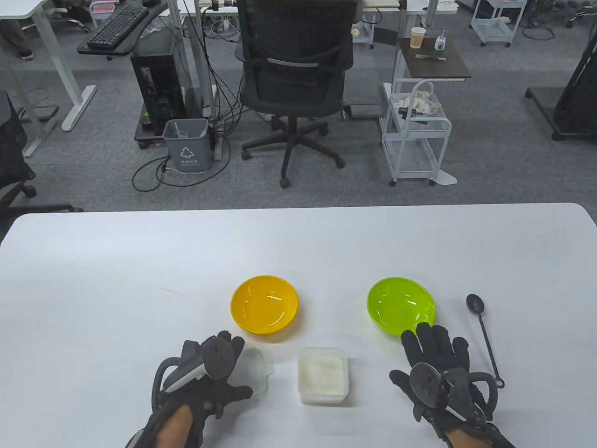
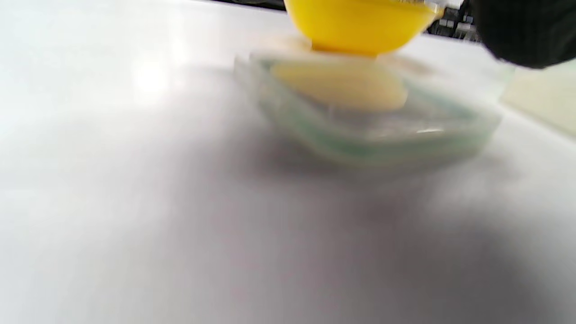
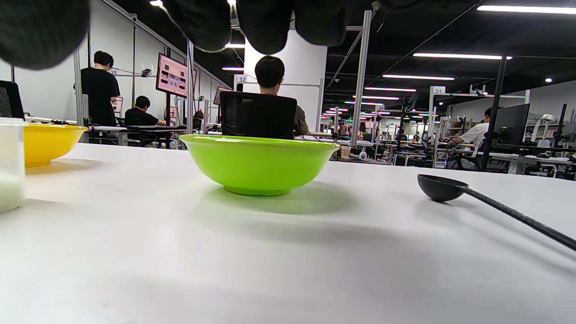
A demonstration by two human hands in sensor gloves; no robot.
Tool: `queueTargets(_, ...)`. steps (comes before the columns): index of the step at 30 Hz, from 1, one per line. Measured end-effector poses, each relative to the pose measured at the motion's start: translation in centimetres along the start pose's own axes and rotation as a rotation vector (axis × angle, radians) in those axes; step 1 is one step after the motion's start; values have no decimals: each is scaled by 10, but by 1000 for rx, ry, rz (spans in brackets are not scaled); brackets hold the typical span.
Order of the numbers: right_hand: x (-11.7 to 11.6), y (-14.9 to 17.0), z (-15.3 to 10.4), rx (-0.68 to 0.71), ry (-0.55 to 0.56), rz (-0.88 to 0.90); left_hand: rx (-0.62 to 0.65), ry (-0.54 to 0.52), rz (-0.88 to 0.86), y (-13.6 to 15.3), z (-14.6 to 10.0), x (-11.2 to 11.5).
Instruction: Scoop white sugar from container into bowls
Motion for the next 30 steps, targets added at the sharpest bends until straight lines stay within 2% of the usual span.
queueTargets(5, 0, 0, 0, 0, 5, -1, -17, -115, -31, -12, -8, -31)
queueTargets(8, 0, 1, 0, -1, 5, 1, -13, -134, -97, -24, -9, -40)
queueTargets(11, 0, 1, 0, -1, 4, 1, -10, -205, -83, -37, -11, -47)
queueTargets(15, 0, 1, 0, -2, 0, 1, -24, -271, -12, -48, -12, -43)
queueTargets(17, 0, 2, 0, -4, -1, 4, -24, -270, 13, -48, -11, -35)
queueTargets(21, -1, 2, 0, -6, -4, 8, -22, -295, 14, -43, -11, -25)
queueTargets(30, -1, 2, -1, -4, -12, 14, -22, -303, -15, -38, -16, -19)
Point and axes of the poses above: the tracker on the back of each hand, its own y axis roughly to the little-finger side, its own z axis roughly from the wrist to the fingertips, x = y × z, the point moved 4 cm from there along z, roughly from the wrist to the fingertips, and after that the axes turned 6 degrees about -z, right-handed, at the moved point
